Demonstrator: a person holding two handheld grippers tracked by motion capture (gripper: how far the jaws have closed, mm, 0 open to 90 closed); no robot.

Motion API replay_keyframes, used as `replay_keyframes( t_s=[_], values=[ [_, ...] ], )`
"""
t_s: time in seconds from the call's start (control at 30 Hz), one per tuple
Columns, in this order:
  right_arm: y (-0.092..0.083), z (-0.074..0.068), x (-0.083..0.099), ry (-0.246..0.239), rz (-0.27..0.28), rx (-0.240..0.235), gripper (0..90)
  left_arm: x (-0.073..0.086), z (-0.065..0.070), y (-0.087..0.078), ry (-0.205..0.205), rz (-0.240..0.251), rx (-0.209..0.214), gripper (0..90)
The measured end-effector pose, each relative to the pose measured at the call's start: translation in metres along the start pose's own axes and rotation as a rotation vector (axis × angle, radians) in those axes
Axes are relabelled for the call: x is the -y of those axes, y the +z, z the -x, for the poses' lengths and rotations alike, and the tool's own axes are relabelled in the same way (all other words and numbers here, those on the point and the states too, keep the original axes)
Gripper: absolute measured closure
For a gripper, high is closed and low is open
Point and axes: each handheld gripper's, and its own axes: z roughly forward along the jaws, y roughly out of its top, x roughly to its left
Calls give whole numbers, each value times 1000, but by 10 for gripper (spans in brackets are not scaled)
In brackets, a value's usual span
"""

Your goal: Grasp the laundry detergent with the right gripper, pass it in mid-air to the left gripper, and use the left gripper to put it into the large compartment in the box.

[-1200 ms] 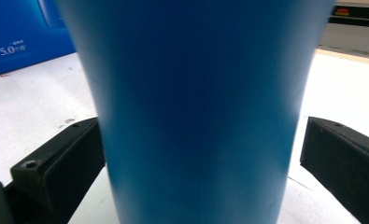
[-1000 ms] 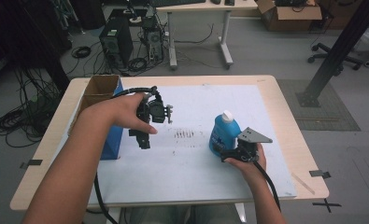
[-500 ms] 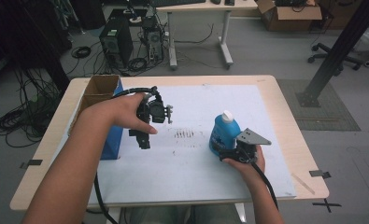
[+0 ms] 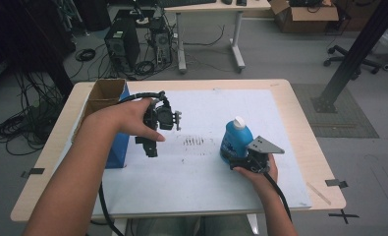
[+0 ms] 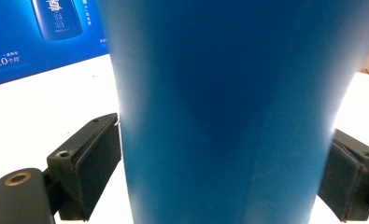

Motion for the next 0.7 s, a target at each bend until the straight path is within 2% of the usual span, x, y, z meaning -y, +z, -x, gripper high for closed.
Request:
replay_keyframes(
  t_s=[0.7],
  values=[
    [0,-1,1,-16,10,-5,239,1,-1,1,-3,-2,4,53]
  ],
)
